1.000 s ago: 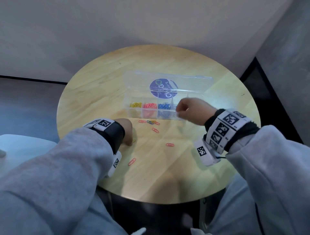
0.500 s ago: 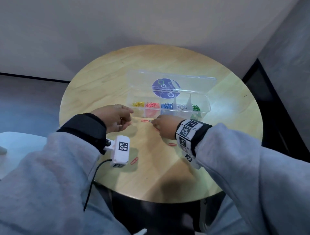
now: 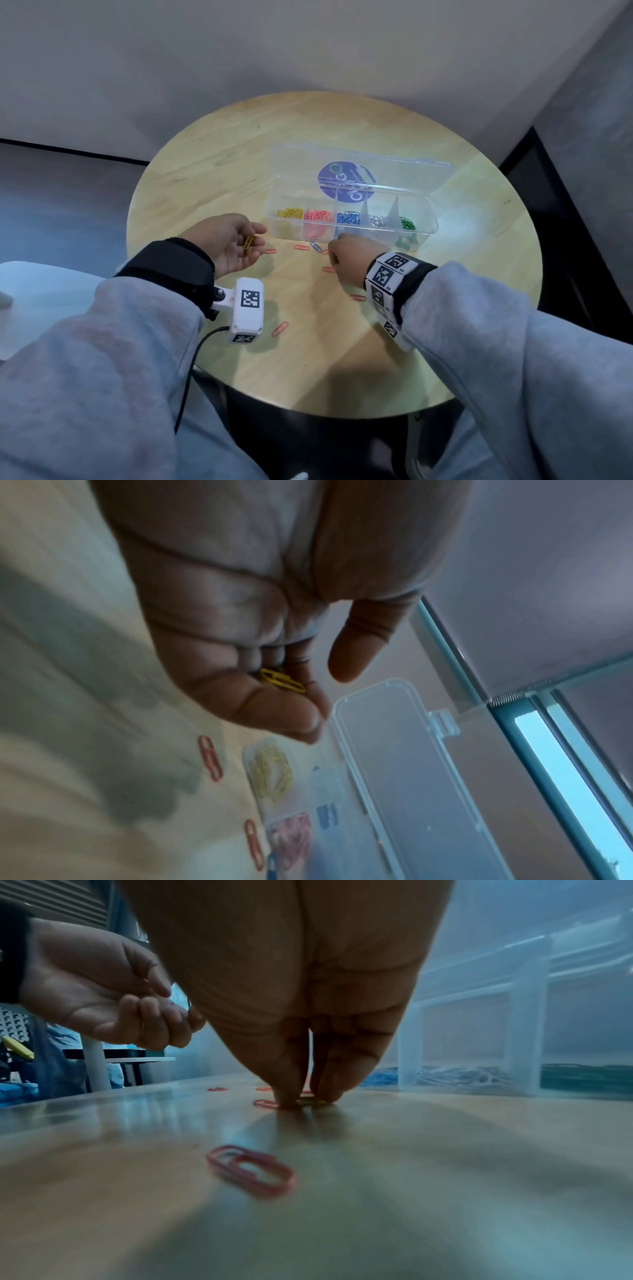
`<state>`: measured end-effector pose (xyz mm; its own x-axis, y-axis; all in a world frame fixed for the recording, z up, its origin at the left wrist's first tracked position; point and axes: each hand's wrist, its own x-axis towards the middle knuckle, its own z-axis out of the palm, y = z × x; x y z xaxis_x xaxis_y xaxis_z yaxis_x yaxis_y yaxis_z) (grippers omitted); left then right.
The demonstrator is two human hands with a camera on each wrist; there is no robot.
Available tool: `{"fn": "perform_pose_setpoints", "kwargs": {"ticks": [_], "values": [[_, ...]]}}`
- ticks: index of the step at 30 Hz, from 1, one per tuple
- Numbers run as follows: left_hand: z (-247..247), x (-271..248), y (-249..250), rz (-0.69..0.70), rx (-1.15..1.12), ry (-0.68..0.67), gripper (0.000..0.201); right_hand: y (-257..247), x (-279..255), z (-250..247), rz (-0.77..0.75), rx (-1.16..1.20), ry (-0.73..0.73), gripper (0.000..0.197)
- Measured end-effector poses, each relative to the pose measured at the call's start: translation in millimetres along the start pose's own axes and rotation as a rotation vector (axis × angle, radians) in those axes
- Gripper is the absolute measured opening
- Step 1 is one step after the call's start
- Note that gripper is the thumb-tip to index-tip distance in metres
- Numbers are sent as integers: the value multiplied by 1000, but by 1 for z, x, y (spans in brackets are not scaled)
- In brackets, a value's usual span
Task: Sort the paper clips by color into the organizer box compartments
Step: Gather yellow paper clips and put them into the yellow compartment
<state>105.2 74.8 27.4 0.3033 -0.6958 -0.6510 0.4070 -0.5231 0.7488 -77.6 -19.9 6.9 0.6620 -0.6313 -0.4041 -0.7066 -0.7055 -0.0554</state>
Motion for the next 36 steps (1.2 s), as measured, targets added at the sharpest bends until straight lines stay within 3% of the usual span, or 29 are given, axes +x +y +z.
{"fn": "perform_pose_setpoints", "kwargs": {"ticks": [3, 6, 9, 13, 16, 20, 24, 26, 28, 31, 33, 36], "values": [[4, 1, -5, -21, 75, 7, 22, 4, 0, 2, 25, 14, -10, 31], [7, 2, -8, -36, 105, -5, 22, 6, 0, 1, 43, -7, -63, 7], [10, 2, -11, -56, 97, -33, 20, 5, 0, 1, 78, 90, -98, 6], [20, 0, -15, -69, 84, -114, 20, -2, -3, -12, 51, 507, 118, 7], [29, 0, -17, -73, 63, -213, 25, -13, -4, -20, 27, 898, 153, 15], [37, -3, -20, -78, -29, -305, 27, -24, -3, -19, -37, 956, 144, 16], [35, -2, -21, -61, -78, -274, 30, -20, -7, -17, -70, 1044, 97, 20], [32, -1, -18, -27, -84, -220, 35, -10, -12, -16, -60, 931, 150, 20], [30, 0, -13, 25, -54, -156, 35, 4, -19, -14, -63, 675, 158, 13], [29, 3, 4, 160, 116, -18, 35, 27, -31, -4, -10, 299, -34, 10], [30, 6, 18, 226, 244, 63, 29, 35, -35, 6, 49, 210, -142, 9], [35, 13, 38, 261, 399, 140, 29, 38, -37, 12, 62, 229, -153, 11]]}}
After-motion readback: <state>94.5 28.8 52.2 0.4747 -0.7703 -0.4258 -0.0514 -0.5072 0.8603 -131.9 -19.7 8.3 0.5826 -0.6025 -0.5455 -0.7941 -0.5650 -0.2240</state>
